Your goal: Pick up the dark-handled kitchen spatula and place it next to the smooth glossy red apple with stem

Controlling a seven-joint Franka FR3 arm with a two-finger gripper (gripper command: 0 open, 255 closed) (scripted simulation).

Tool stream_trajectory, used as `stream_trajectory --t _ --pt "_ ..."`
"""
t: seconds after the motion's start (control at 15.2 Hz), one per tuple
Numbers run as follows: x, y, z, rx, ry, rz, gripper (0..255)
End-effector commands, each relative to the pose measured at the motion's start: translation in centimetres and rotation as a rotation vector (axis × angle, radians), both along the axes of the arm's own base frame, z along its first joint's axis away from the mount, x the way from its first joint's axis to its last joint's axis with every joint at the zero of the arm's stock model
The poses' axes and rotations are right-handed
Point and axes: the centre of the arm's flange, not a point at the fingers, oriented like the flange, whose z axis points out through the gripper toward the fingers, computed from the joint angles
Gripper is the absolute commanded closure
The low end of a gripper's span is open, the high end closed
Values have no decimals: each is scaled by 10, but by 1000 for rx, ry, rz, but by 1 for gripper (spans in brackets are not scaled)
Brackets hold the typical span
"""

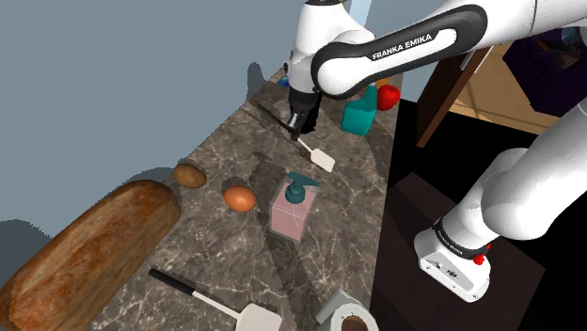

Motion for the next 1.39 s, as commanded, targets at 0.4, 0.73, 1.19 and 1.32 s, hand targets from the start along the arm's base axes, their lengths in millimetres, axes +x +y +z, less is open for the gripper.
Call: stream_trajectory --t 0.4,0.73,1.19,1.32 --pt "0 -1 43 0 1 0 255" --pt "0 -1 69 0 1 0 255" --pt "5 -13 98 0 1 0 255" --pt "15 -38 99 0 1 0 255"
